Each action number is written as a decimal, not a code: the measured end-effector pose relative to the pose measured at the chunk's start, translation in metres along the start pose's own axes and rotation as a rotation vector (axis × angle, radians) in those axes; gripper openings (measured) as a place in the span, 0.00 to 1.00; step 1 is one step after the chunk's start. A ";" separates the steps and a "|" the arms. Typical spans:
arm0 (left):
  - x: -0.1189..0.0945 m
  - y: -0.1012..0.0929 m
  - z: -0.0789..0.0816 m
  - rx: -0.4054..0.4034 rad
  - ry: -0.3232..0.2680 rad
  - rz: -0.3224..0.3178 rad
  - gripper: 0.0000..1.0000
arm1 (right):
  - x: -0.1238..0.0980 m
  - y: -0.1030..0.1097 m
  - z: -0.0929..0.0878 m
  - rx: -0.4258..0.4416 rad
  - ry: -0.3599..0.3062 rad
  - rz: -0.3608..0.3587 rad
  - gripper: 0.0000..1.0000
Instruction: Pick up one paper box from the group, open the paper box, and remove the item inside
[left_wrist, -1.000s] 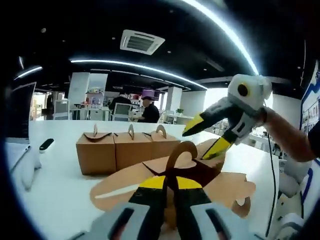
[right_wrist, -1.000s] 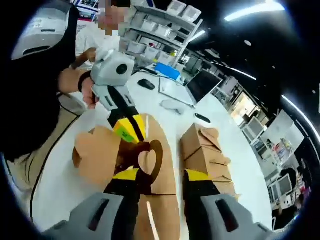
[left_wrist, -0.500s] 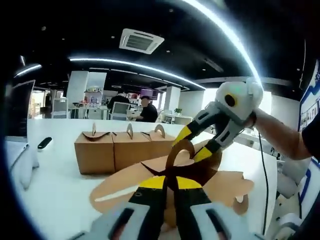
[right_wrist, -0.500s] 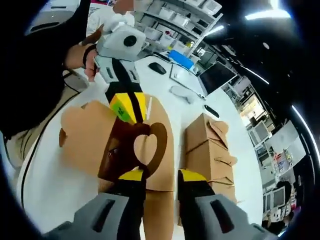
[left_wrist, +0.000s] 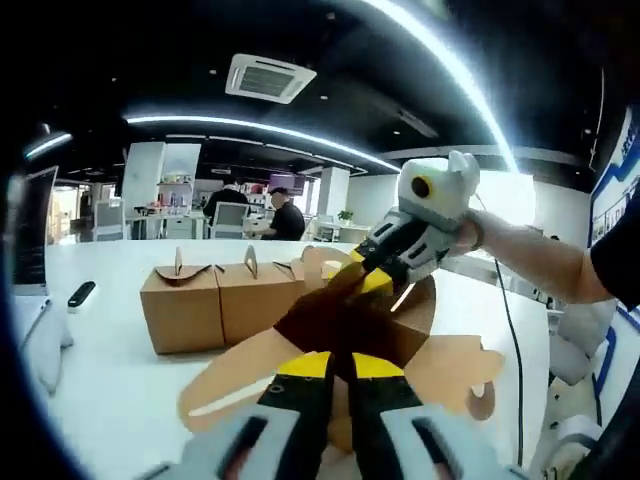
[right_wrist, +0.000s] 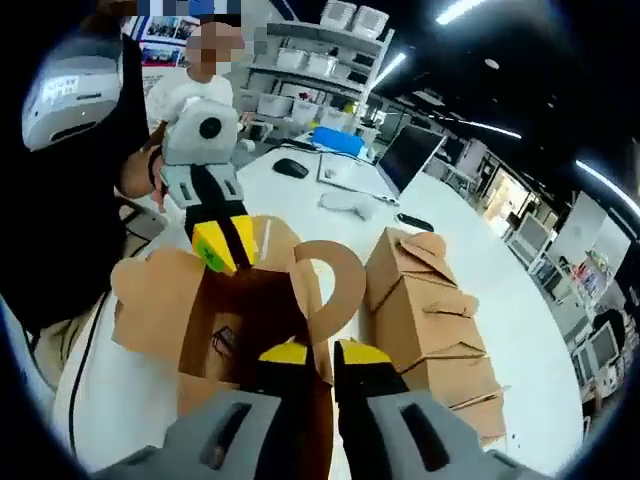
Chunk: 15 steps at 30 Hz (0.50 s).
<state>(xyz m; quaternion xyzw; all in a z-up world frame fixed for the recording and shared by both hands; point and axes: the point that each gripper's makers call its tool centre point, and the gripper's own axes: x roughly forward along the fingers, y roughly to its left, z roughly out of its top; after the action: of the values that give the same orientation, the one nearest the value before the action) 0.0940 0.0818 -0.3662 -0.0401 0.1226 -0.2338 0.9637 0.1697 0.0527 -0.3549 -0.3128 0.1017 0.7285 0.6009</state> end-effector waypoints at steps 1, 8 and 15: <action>0.000 0.000 0.000 0.000 0.002 -0.002 0.09 | 0.001 0.000 0.000 0.039 -0.008 0.023 0.05; 0.002 0.001 0.001 -0.008 0.001 -0.007 0.09 | 0.003 -0.010 0.001 0.267 -0.073 0.126 0.03; 0.002 0.001 0.002 -0.009 -0.002 -0.012 0.09 | 0.003 -0.007 0.002 0.446 -0.116 0.160 0.03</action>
<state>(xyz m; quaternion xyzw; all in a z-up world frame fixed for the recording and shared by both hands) 0.0962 0.0816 -0.3652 -0.0454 0.1223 -0.2389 0.9622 0.1751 0.0585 -0.3533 -0.1210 0.2500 0.7501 0.6002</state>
